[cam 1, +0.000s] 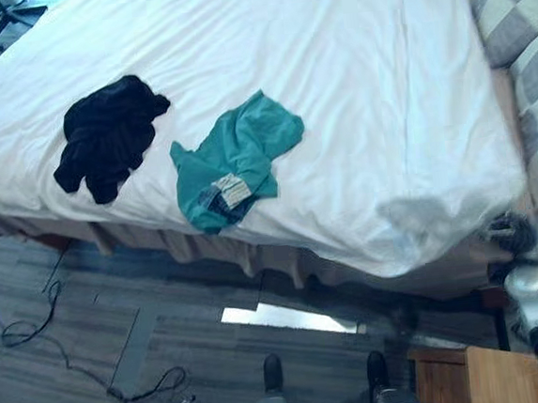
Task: Tidy up the quilt and then pick up the clothes from the bed and put them into the laundry hamper.
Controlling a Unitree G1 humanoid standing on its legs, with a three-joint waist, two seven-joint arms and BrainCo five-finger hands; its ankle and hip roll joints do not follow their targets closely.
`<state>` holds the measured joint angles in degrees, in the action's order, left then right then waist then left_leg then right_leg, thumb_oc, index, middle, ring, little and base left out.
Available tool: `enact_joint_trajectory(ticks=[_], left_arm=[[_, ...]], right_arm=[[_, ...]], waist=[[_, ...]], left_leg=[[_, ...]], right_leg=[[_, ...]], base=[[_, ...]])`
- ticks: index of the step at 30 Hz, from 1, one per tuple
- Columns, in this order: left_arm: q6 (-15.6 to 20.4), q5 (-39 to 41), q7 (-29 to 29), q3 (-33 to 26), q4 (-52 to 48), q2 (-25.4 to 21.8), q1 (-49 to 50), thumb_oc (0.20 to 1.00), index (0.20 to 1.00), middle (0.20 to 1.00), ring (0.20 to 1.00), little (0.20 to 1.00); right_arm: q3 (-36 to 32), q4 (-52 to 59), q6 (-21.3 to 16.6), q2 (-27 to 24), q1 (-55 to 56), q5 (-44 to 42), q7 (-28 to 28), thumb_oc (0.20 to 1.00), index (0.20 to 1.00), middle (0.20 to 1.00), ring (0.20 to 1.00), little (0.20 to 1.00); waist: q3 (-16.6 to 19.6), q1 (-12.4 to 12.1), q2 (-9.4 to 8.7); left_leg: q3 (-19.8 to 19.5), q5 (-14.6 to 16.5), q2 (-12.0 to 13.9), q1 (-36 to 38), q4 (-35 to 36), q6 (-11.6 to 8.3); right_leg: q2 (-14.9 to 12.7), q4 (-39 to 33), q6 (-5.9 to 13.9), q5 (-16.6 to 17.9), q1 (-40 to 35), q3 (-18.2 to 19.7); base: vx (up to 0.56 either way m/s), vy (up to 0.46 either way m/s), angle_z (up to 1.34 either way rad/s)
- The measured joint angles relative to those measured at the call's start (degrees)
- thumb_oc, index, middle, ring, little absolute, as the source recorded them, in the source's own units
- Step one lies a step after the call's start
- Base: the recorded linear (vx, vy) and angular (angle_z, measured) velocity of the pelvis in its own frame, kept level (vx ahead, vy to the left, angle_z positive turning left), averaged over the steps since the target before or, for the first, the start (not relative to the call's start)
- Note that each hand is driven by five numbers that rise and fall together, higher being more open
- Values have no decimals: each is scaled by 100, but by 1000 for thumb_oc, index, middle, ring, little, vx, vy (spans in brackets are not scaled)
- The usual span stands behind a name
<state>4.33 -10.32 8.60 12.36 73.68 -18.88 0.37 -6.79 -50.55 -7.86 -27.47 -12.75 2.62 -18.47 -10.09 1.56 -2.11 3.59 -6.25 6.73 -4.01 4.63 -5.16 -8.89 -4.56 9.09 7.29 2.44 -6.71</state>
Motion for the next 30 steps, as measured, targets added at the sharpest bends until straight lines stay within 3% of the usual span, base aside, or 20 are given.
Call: enact_joint_trajectory(ticks=[3, 5, 7, 10, 11, 15, 18, 20, 21, 24, 25, 27, 28, 29, 30], left_arm=[[-83, -56, -41, -100, 165, 13, 26, 1000, 1000, 1000, 1000, 1000], [-112, -134, -51, -104, 190, 16, 168, 1000, 1000, 1000, 1000, 1000], [-114, -181, -48, -128, 227, 74, 141, 1000, 1000, 1000, 1000, 1000], [-105, -211, -40, -144, 209, 180, 127, 1000, 1000, 1000, 1000, 1000], [-107, -214, -32, -145, 215, 249, 127, 1000, 1000, 1000, 1000, 1000], [-103, -224, -42, -23, 161, 380, 123, 1000, 1000, 1000, 1000, 1000], [-71, -225, -69, 344, 143, 349, 57, 1000, 1000, 1000, 1000, 1000], [-61, -224, -97, 486, 150, 343, -61, 1000, 1000, 1000, 1000, 1000], [-36, -221, -111, 861, 27, 285, -130, 1000, 1000, 1000, 1000, 1000], [30, -178, -109, 958, -105, 308, -498, 1000, 1000, 1000, 1000, 1000], [92, -104, -95, 1115, -258, 307, -531, 1000, 1000, 1000, 1000, 1000], [163, -96, -42, 1140, -327, 301, -730, 1000, 1000, 1000, 1000, 1000], [176, -60, 4, 1132, -353, 210, -893, 1000, 1000, 1000, 1000, 1000], [176, 141, 52, 1145, -420, 110, -1152, 1000, 1000, 1000, 1000, 1000], [187, 198, 56, 1197, -452, 147, -1154, 1000, 1000, 1000, 1000, 1000]], right_arm=[[-449, -753, 353, 479, 871, -364, 9, 1000, 1000, 1000, 1000, 1000], [-713, -766, 573, 528, 1615, -793, -50, 1000, 1000, 1000, 1000, 1000], [-906, -90, 637, 412, 2147, -823, -309, 1000, 1000, 1000, 1000, 1000], [-984, 991, 622, 219, 2495, -711, -552, 1000, 1000, 1000, 1000, 1000], [-1020, 1405, 580, 111, 2530, -579, -684, 200, 200, 200, 200, 200], [-758, 2708, 507, -615, 1966, -83, -799, 200, 200, 200, 200, 200], [-153, 2605, 353, -1450, 743, 100, -786, 200, 200, 200, 200, 200], [159, 2440, 204, -1722, 7, 121, -767, 200, 200, 200, 200, 200], [836, 1982, 204, -1887, -1167, 64, -767, 200, 200, 200, 200, 200], [1440, 1600, 78, -2089, -2489, -52, -698, 200, 200, 200, 200, 200], [2207, 806, 45, -2082, -3661, -263, -633, 200, 200, 200, 200, 200], [2487, 293, 54, -2144, -4466, -468, -622, 200, 200, 200, 200, 200], [2434, 188, 59, -2162, -4603, -573, -626, 200, 200, 200, 200, 200], [2533, -12, 63, -2069, -4840, -677, -602, 200, 200, 200, 200, 200], [2748, -197, 45, -2020, -5020, -736, -568, 200, 200, 200, 200, 200]], waist=[[197, 135, -124], [392, 459, -132], [398, 748, -120], [459, 889, -67], [510, 902, -41], [559, 819, 102], [530, 590, 252], [487, 436, 389], [348, 398, 502], [-47, 125, 622], [-269, 33, 773], [-464, -87, 902], [-618, -38, 808], [-924, -84, 541], [-1040, -180, 695]], left_leg=[[103, 122, -2, 204, 2, 11], [214, 186, -44, 262, 4, 30], [396, 265, -51, 322, 40, 13], [523, 299, -39, 291, 42, 6], [523, 298, -21, 231, 42, 6], [503, 288, 55, -117, 42, 22], [360, 283, 90, -279, 42, 29], [341, 285, 106, -513, 41, 30], [342, 286, 128, -683, 40, 29], [354, 352, 22, -853, -12, 10], [346, 357, 60, -1003, 23, -5], [324, 416, 83, -1344, 27, -91], [335, 451, -56, -1512, -91, -170], [386, 521, -298, -2037, -1519, 114], [356, 746, -222, -1922, -1628, 149]], right_leg=[[-2, -1, 8, -27, -151, 92], [-65, -2, 42, -66, -147, 166], [-94, -4, 74, -85, -113, 390], [-86, -4, 87, -87, 26, 562], [-62, -4, 86, -88, 98, 578], [37, -3, 82, -81, 449, 646], [103, -2, 90, -71, 610, 653], [122, -1, 90, -71, 749, 612], [140, 4, 90, -71, 911, 560], [1, -9, 86, -39, 1073, 511], [38, 68, 107, -30, 1290, 523], [68, 224, 70, -59, 1667, 524], [-109, 300, -20, -119, 1873, 578], [-379, 474, 7, 20, 2212, 659], [-221, 559, 43, -15, 2318, 666]], base=[[76, 36, -20], [35, 50, -26], [9, 53, -48], [-5, 43, -34], [-42, 35, -25], [-59, -14, -4], [-122, -22, 6], [-107, -9, 24], [-86, -8, 23], [-118, -20, 27], [-106, -17, -17], [-100, -19, 10], [-197, -60, 62], [-266, -78, 32], [-237, -71, -13]])
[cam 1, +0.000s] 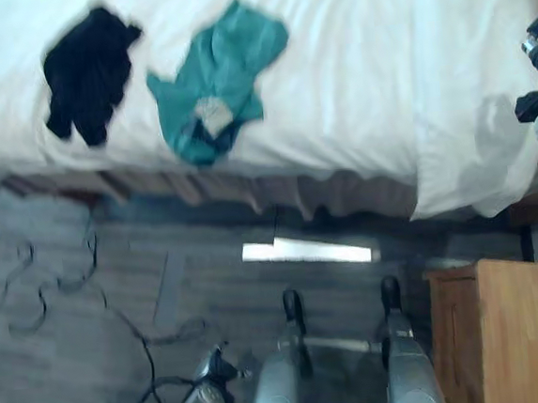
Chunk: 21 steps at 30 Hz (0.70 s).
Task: Tidy up the quilt and then pick up the clothes from the bed and put them into the laundry hamper.
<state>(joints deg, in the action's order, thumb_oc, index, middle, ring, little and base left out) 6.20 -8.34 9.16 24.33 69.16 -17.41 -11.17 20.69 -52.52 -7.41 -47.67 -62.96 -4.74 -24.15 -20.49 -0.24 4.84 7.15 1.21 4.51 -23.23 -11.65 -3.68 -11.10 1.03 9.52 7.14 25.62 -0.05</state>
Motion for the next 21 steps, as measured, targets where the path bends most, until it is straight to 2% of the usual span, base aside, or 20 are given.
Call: enact_joint_trajectory(ticks=[1, 2, 3, 4, 5, 7, 8, 12, 14, 15, 16, 17, 18, 19, 20, 21], left_arm=[[1, 162, 82, -35, -182, -42, -110, 1000, 1000, 1000, 1000, 1000], [28, 210, 147, -87, -208, -102, -236, 1000, 1000, 1000, 1000, 1000], [25, 279, 175, -155, -239, -141, -339, 1000, 1000, 1000, 1000, 1000], [30, 325, 230, -191, -283, -146, -393, 1000, 1000, 1000, 1000, 1000], [21, 339, 232, -229, -275, -150, -411, 1000, 1000, 1000, 1000, 1000], [-26, 362, 254, -273, -208, -132, -331, 1000, 1000, 1000, 1000, 1000], [-30, 361, 251, -268, -159, -94, -334, 1000, 1000, 1000, 1000, 1000], [-6, 342, 289, -305, -195, -56, -396, 1000, 1000, 1000, 1000, 1000], [-59, 300, 347, -335, -133, -61, -378, 1000, 1000, 1000, 1000, 1000], [-63, 232, 346, -336, -60, -58, -331, 1000, 1000, 1000, 1000, 1000], [-84, 179, 345, -343, -47, -55, -285, 1000, 1000, 1000, 1000, 1000], [-105, 95, 342, -332, -49, -51, -277, 1000, 1000, 1000, 1000, 1000], [-125, 53, 339, -349, -50, -41, -280, 1000, 1000, 1000, 1000, 1000], [-125, 14, 331, -402, -51, -26, -198, 1000, 1000, 1000, 1000, 1000], [-128, -50, 335, -423, -51, -23, -73, 1000, 1000, 1000, 1000, 1000], [-161, -148, 313, -492, 39, -29, -16, 1000, 1000, 1000, 1000, 1000]], right_arm=[[96, -214, -2, 118, -254, -93, 42, 200, 200, 200, 200, 200], [37, -349, 52, 201, -233, -115, 95, 200, 200, 200, 200, 200], [16, -508, 113, 277, -131, -200, 128, 200, 200, 200, 200, 200], [-163, -575, 58, 349, -99, -249, 65, 200, 200, 200, 200, 200], [-423, -456, -111, 457, -145, -305, -88, 200, 200, 200, 200, 200], [-833, -543, -361, 878, 164, -324, -77, 200, 200, 200, 200, 200], [-1145, -523, -532, 1182, 519, -480, -104, 200, 200, 200, 200, 200], [-1400, -431, -648, 1564, 1561, -587, -32, 200, 200, 200, 200, 200], [-1364, -529, -592, 1756, 2420, -481, 186, 200, 200, 200, 200, 200], [-1309, -841, -378, 1983, 2951, -362, 398, 219, 219, 219, 219, 219], [-1266, -1107, -192, 2167, 3311, -249, 543, 388, 388, 388, 388, 388], [-1220, -1322, -53, 2296, 3605, -167, 661, 1000, 1000, 1000, 1000, 1000], [-1188, -1526, 42, 2413, 3892, -63, 774, 1000, 1000, 1000, 1000, 1000], [-1023, -2010, 343, 2724, 4641, 211, 1017, 1000, 1000, 1000, 1000, 1000], [-943, -2256, 504, 2879, 5232, 279, 1094, 1000, 1000, 1000, 1000, 1000], [-915, -2354, 563, 2953, 5651, 483, 1211, 1000, 1000, 1000, 1000, 1000]], waist=[[-364, -56, 109], [-524, -57, 78], [-646, 2, 38], [-781, 36, 55], [-956, -9, 65], [-986, 22, -20], [-956, 62, -92], [-834, 155, -205], [-611, 151, -293], [-410, 162, -358], [-252, 149, -377], [-182, 158, -399], [-171, 157, -400], [-81, 151, -390], [184, 205, -390], [296, 200, -441]], left_leg=[[20, -289, 120, -152, 211, -13], [-9, -313, 66, -187, 375, -48], [-19, -404, -35, -201, 555, -53], [-38, -506, -20, -211, 616, -69], [-136, -744, 10, -195, 685, -46], [-159, -848, 60, -114, 650, -91], [-198, -830, 104, 98, 751, -113], [-292, -838, 149, 694, 1041, -124], [-321, -832, 201, 937, 1171, -129], [-330, -829, 218, 1108, 1289, -127], [-326, -828, 196, 1190, 1360, -126], [-319, -824, 198, 1295, 1411, -126], [-322, -814, 177, 1447, 1478, -109], [-324, -787, 139, 1803, 1565, -81], [-301, -702, 100, 1857, 1610, -57], [-264, -662, 17, 1958, 1602, -30]], right_leg=[[107, 648, -39, -29, 502, -4], [141, 893, -135, -94, 641, -40], [133, 893, -227, -49, 619, 38], [139, 976, -210, 7, 697, 21], [223, 1026, -234, 26, 718, -13], [293, 1102, -263, 15, 669, -42], [303, 1097, -388, -39, 456, -124], [340, 978, -466, -82, -119, -284], [367, 845, -490, -99, -413, -383], [352, 737, -492, -108, -587, -448], [345, 644, -496, -110, -690, -459], [360, 570, -496, -110, -802, -464], [348, 475, -497, -107, -984, -491], [314, 294, -486, -101, -1401, -537], [283, 200, -478, -107, -1455, -515], [240, 55, -434, -67, -1600, -457]], base=[[-163, -57, -32], [-93, -38, 27], [-44, -28, 55], [-38, -22, 39], [-29, -29, -5], [-1, -13, -12], [21, 9, 6], [97, 22, 12], [160, 41, 18], [149, 88, 10], [151, 112, 4], [83, 86, 3], [107, 80, 8], [131, 167, 4], [154, 239, -10], [119, 276, -22]])
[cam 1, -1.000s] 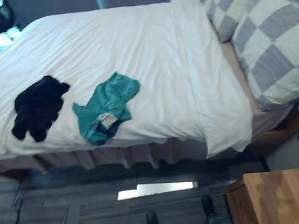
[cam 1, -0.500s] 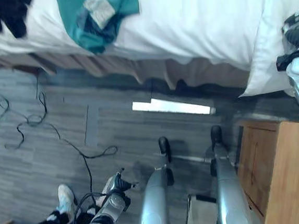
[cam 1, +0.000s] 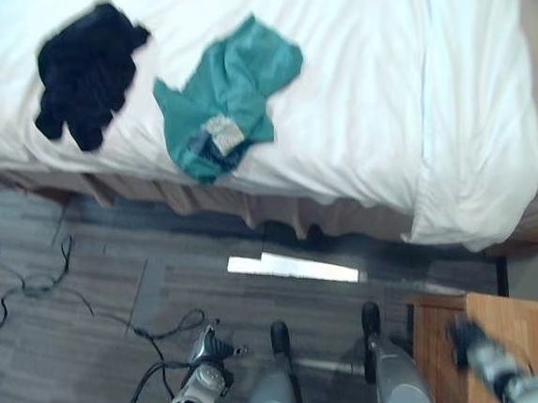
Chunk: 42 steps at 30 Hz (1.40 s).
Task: Tidy up the quilt and then pick up the clothes from the bed and put them into the laundry hamper.
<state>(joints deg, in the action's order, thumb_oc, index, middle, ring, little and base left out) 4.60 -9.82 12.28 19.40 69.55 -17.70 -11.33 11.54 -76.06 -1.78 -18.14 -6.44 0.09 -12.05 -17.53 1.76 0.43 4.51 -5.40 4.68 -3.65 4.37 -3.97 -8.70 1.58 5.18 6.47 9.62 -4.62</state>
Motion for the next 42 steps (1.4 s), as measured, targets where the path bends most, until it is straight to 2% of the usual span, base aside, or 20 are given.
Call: enact_joint_trajectory(ticks=[6, 8, 10, 12, 14, 15, 16, 17, 18, 20, 23, 25, 28, 30, 32, 33, 35, 38, 40, 42], left_arm=[[-26, -41, -119, -185, 255, -7, 146, 1000, 1000, 1000, 1000, 1000], [-29, -18, -135, -248, 255, 11, 191, 1000, 1000, 1000, 1000, 1000], [-29, -19, -161, -474, 303, -16, 305, 1000, 1000, 1000, 1000, 1000], [-26, -23, -202, -398, 470, -146, 328, 1000, 1000, 1000, 1000, 1000], [-26, -23, -216, -390, 475, -115, 368, 1000, 1000, 1000, 1000, 1000], [-54, 33, -208, -604, 480, -21, 467, 1000, 1000, 1000, 1000, 1000], [-80, 158, -134, -700, 522, 16, 318, 1000, 1000, 1000, 1000, 1000], [-85, 297, -73, -697, 528, 63, 291, 1000, 1000, 1000, 1000, 1000], [-90, 352, -35, -705, 562, 87, 275, 1000, 1000, 1000, 1000, 1000], [-88, 513, 153, -811, 572, 130, 236, 1000, 1000, 1000, 1000, 1000], [-80, 511, 209, -867, 616, 94, 249, 1000, 1000, 1000, 1000, 1000], [-52, 511, 259, -809, 532, 147, 64, 1000, 1000, 1000, 1000, 1000], [4, 504, 253, -811, 577, 215, -63, 1000, 1000, 1000, 1000, 1000], [-24, 494, 238, -829, 584, 251, 84, 1000, 1000, 1000, 1000, 1000], [-67, 491, 203, -868, 563, 141, 192, 1000, 1000, 1000, 1000, 1000], [-102, 475, 158, -901, 559, -7, 193, 1000, 1000, 1000, 1000, 1000], [-183, 466, 131, -784, 428, -75, 241, 1000, 1000, 1000, 1000, 1000], [-195, 450, 83, -651, 357, -289, 239, 1000, 1000, 1000, 1000, 1000], [-210, 418, -74, -619, 401, -370, 107, 1000, 1000, 1000, 1000, 1000], [-197, 267, -267, -570, 557, -262, 9, 1000, 1000, 1000, 1000, 1000]], right_arm=[[33, -18, 137, 161, 738, 273, 249, 1000, 1000, 1000, 1000, 1000], [49, 165, 97, 221, 565, 376, 288, 1000, 1000, 1000, 1000, 1000], [171, 392, 13, 381, 457, 384, 331, 1000, 1000, 1000, 1000, 1000], [205, 448, -90, 542, 421, 383, 350, 1000, 1000, 1000, 1000, 1000], [92, 456, -77, 475, 453, 383, 347, 1000, 1000, 1000, 1000, 1000], [65, 402, -62, 416, 308, 348, 309, 1000, 1000, 1000, 1000, 1000], [25, 366, -96, 390, 203, 346, 281, 1000, 1000, 1000, 1000, 1000], [19, 297, -87, 335, 114, 340, 260, 1000, 1000, 1000, 1000, 1000], [20, 295, -89, 306, 97, 335, 229, 1000, 1000, 1000, 1000, 1000], [32, 284, -82, 172, 45, 336, 167, 1000, 1000, 1000, 1000, 1000], [32, 333, -60, 135, 9, 342, 123, 1000, 1000, 1000, 1000, 1000], [-72, 291, -44, 41, 45, 348, 104, 1000, 1000, 1000, 1000, 1000], [-194, 62, 32, -27, 58, 367, 114, 1000, 1000, 1000, 1000, 1000], [-308, 75, -13, -134, 176, 396, 148, 1000, 1000, 1000, 1000, 1000], [-226, 75, 32, -9, 232, 431, 223, 1000, 1000, 1000, 1000, 1000], [-39, 90, 31, 214, 300, 447, 252, 1000, 1000, 1000, 1000, 1000], [43, 260, 34, 445, 337, 464, 266, 1000, 1000, 1000, 1000, 1000], [87, 358, 14, 481, 390, 448, 311, 1000, 1000, 1000, 1000, 1000], [240, 547, 20, 535, 372, 439, 346, 1000, 1000, 1000, 1000, 1000], [294, 589, 14, 511, 381, 454, 369, 1000, 1000, 1000, 1000, 1000]], waist=[[400, 243, -425], [406, 212, -450], [393, 240, -370], [481, 221, -470], [538, 162, -641], [468, 137, -423], [307, 62, -522], [213, -69, -451], [153, -55, -441], [69, -18, -268], [93, 17, -172], [62, 108, -12], [72, 55, 6], [134, -14, 101], [146, -163, -109], [200, -226, -431], [180, -275, -398], [228, -159, -369], [224, 54, -486], [236, 211, -514]], left_leg=[[148, 133, -179, 338, 23, 108], [337, 134, -48, 397, 61, 157], [333, 125, 140, 466, 67, 234], [250, 126, 136, 293, 56, 229], [193, 125, -173, 164, -2, 215], [66, 28, -202, -611, -1137, -178], [95, -161, -311, -1400, -2369, -518], [80, -472, -346, -1647, -2832, -710], [-27, -478, -330, -1784, -3019, -789], [200, -93, -100, -1903, -3097, -608], [500, 72, 440, -1192, -1294, -363], [314, -25, 862, -992, -257, -498], [271, -26, 1188, -909, 58, -591], [255, 152, 1020, -469, 49, -475], [448, -376, 813, -400, -90, -324], [634, -292, 499, -293, -155, -113], [862, -241, 474, 11, 81, 129], [787, -176, 478, 60, 84, 306], [714, -43, 374, 123, 54, 387], [678, 112, 65, 295, 47, 433]], right_leg=[[-135, 54, 208, 174, -199, 98], [-121, 626, 335, 391, 118, -256], [287, 1165, 393, -275, 285, -127], [788, 1671, 130, -751, 453, -19], [672, 1402, -617, -1062, 395, -151], [667, 1259, -618, -1034, 442, -83], [459, 1234, -794, -882, 536, -92], [458, 1192, -803, -843, 479, -72], [325, 1139, -780, -812, 445, -30], [265, 795, -775, -725, 272, -254], [353, 249, -697, -673, 73, -303], [383, -30, -589, -591, -56, -264], [327, -402, -290, -368, -254, -233], [183, -389, -203, -315, -402, -179], [-169, -146, -158, -274, -365, -141], [-471, 351, 51, -1, -141, -258], [-591, 1685, 43, -29, 450, -716], [0, 2190, 262, -590, 753, -327], [625, 1810, 107, -867, 855, -271], [728, 776, 21, -859, 774, -1000]], base=[[47, 186, -15], [113, 124, -35], [145, 77, -9], [98, 40, 35], [6, 29, 47], [-53, 27, 54], [20, 52, 41], [39, 40, 17], [246, 219, 20], [392, 392, 21], [305, 369, -16], [471, 579, 37], [418, 455, 16], [222, 252, -36], [351, 460, -47], [379, 464, -39], [280, 275, -31], [343, 207, 8], [476, 213, 24], [407, 122, 37]])
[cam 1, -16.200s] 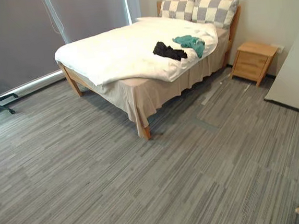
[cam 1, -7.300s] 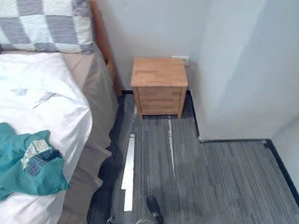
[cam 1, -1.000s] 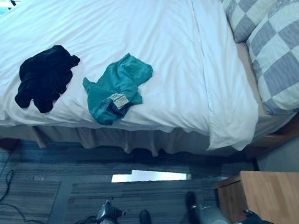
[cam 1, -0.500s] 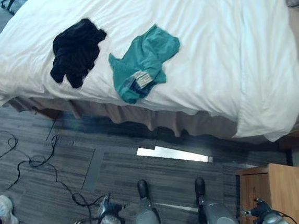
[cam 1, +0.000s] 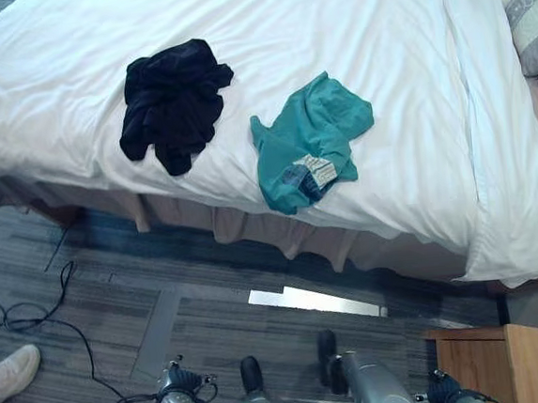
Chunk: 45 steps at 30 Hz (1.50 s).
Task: Tidy up the quilt and then pick up the clothes from the bed and put them into the laundry hamper.
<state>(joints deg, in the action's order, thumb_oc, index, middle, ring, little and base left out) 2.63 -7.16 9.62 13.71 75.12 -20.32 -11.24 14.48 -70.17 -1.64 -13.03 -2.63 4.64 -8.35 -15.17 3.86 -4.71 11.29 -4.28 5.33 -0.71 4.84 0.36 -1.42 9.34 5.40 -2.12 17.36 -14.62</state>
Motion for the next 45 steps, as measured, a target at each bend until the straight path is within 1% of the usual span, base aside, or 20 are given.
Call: enact_joint_trajectory(ticks=[2, 4, 6, 7, 9, 12, 15, 19, 20, 21, 23, 24, 26, 30, 31, 32, 37, 38, 41, 45], left_arm=[[41, -46, -61, -1, -73, 56, 21, 1000, 1000, 1000, 1000, 1000], [137, -30, -55, -97, -219, 206, 150, 1000, 1000, 1000, 1000, 1000], [104, 54, 20, -154, -212, 342, 160, 1000, 1000, 1000, 1000, 1000], [116, 106, 55, -92, -224, 415, 166, 1000, 1000, 1000, 1000, 1000], [130, 41, 148, 348, -374, 426, 128, 1000, 1000, 1000, 1000, 1000], [136, -43, 143, 713, -1080, 383, 49, 1000, 1000, 1000, 1000, 1000], [368, -118, 144, 725, -733, 446, -409, 1000, 1000, 1000, 1000, 1000], [340, -697, 163, 913, -449, 522, -596, 1000, 1000, 1000, 1000, 1000], [330, -701, 165, 802, -457, 488, -566, 1000, 1000, 1000, 1000, 1000], [282, -678, 177, 595, -452, 392, -557, 1000, 1000, 1000, 1000, 1000], [219, -684, 158, 636, -411, 262, -460, 1000, 1000, 1000, 1000, 1000], [198, -687, 154, 633, -429, 265, -426, 1000, 1000, 1000, 1000, 1000], [179, -686, 135, 474, -251, 215, -307, 1000, 1000, 1000, 1000, 1000], [101, -660, 68, 237, -96, 253, -102, 1000, 1000, 1000, 1000, 1000], [108, -661, 59, 297, -159, 272, -71, 1000, 1000, 1000, 1000, 1000], [113, -664, 36, 350, -208, 448, -25, 1000, 1000, 1000, 1000, 1000], [105, -649, -17, 396, -191, 743, 29, 1000, 1000, 1000, 1000, 1000], [110, -648, -37, 449, -52, 786, -78, 1000, 1000, 1000, 1000, 1000], [116, -645, -35, 427, -133, 807, -12, 1000, 1000, 1000, 1000, 1000], [181, -619, -36, 114, -156, 995, 76, 1000, 1000, 1000, 1000, 1000]], right_arm=[[-2, -10, 8, -10, 17, 18, 49, 1000, 1000, 1000, 1000, 1000], [4, -197, 43, -8, -97, 120, 106, 1000, 1000, 1000, 1000, 1000], [14, -320, 39, -121, -382, 160, 75, 1000, 1000, 1000, 1000, 1000], [12, -340, 38, -216, -533, 160, 37, 1000, 1000, 1000, 1000, 1000], [-22, -345, 66, -337, -894, 159, -75, 1000, 1000, 1000, 1000, 1000], [72, 835, 14, -776, -523, 159, -128, 1000, 1000, 1000, 1000, 1000], [-111, 98, -28, -909, -704, 223, -156, 1000, 1000, 1000, 1000, 1000], [15, -264, 140, -928, -634, 736, -137, 1000, 1000, 1000, 1000, 1000], [74, -262, 147, -796, -566, 824, -164, 1000, 1000, 1000, 1000, 1000], [322, -118, 139, -526, -543, 920, -108, 1000, 1000, 1000, 1000, 1000], [541, 147, 142, -152, -411, 1109, -229, 1000, 1000, 1000, 1000, 1000], [541, 208, 153, -181, -413, 1119, -241, 1000, 1000, 1000, 1000, 1000], [635, 293, 88, -191, -533, 1118, -151, 1000, 1000, 1000, 1000, 1000], [922, 539, -64, -131, -737, 1096, -101, 1000, 1000, 1000, 1000, 1000], [1007, 515, -54, -103, -767, 1096, -95, 1000, 1000, 1000, 1000, 1000], [1079, 493, -64, -128, -884, 1095, -60, 1000, 1000, 1000, 1000, 1000], [1269, 134, -84, -37, -1303, 1065, -27, 1000, 1000, 1000, 1000, 1000], [1092, 26, -61, -47, -1346, 1015, -42, 1000, 1000, 1000, 1000, 1000], [741, -10, 21, -159, -1285, 935, -61, 1000, 1000, 1000, 1000, 1000], [-362, -135, 143, -726, -715, 571, -133, 1000, 1000, 1000, 1000, 1000]], waist=[[36, 75, -60], [-17, -82, 105], [-105, -244, 57], [-106, -246, 158], [-116, -198, 265], [-194, 15, 529], [-52, 9, 615], [53, 38, 698], [59, 45, 583], [127, -29, 318], [158, -96, 173], [186, -90, 163], [140, -119, 333], [190, -110, 361], [241, -117, 278], [262, -135, 503], [210, -378, 486], [212, -255, 439], [243, -84, 329], [407, 169, 621]], left_leg=[[-85, 28, -256, 161, -65, -111], [-14, 610, -250, -570, -2430, -670], [-79, 204, 6, -1604, -4412, -1163], [-78, 282, 131, -1851, -4673, -1142], [376, 347, 624, -1815, -3369, -982], [384, 347, 1234, -1276, -1539, -998], [-391, -4, 1275, -936, -249, -1098], [-682, -64, 970, -652, -219, -831], [-562, -395, 849, -575, -190, -999], [-204, -310, 552, -535, -192, -702], [66, -218, 305, -408, -135, -499], [24, -131, 200, -387, -134, -340], [-25, -196, 216, -198, -10, -212], [-347, -218, -62, -53, -12, -187], [-394, -218, -230, -49, -13, -187], [-562, -330, -289, -155, -81, -211], [-830, -598, -585, -1140, -1723, -811], [-509, -164, -271, -1250, -2027, -846], [-168, 190, 548, -776, -1692, -862], [-244, 195, 563, 216, -297, -880]], right_leg=[[-162, -282, -274, 291, -181, -244], [-325, -256, -635, 336, -541, -55], [-397, -290, -944, 373, -666, 175], [-384, -425, -965, 434, -723, 157], [-283, -743, -852, 559, -818, 329], [-30, -1180, -764, 807, -1310, 674], [-32, -1201, -482, 577, -1325, 1140], [-433, -1129, -143, 565, -1377, 1394], [-592, -1106, 33, 639, -1367, 1405], [-898, -884, -81, 786, -1175, 932], [-1289, -687, 6, 866, -1042, 460], [-1266, -598, 26, 896, -1041, 451], [-562, 562, 170, 82, -850, 1260], [500, 552, -284, -502, -946, 1460], [448, 141, -465, -384, -1052, 1324], [400, -261, -689, -131, -1296, 1114], [9, -377, -865, 73, -1302, 986], [-152, -590, -1001, 217, -1418, 734], [-94, -890, -883, 361, -1566, 797], [-28, -1211, -555, 587, -1589, 730]], base=[[218, 62, 55], [175, 88, 26], [229, 245, -49], [209, 278, -48], [368, 526, -37], [500, 833, -45], [379, 646, -82], [212, 468, -84], [57, 438, -81], [37, 293, -62], [60, 453, -48], [69, 556, -28], [31, 397, -2], [-25, 58, 33], [-161, 30, 90], [-201, 42, 87], [-186, 121, 34], [-29, 162, 51], [83, 265, 12], [13, 214, 12]])
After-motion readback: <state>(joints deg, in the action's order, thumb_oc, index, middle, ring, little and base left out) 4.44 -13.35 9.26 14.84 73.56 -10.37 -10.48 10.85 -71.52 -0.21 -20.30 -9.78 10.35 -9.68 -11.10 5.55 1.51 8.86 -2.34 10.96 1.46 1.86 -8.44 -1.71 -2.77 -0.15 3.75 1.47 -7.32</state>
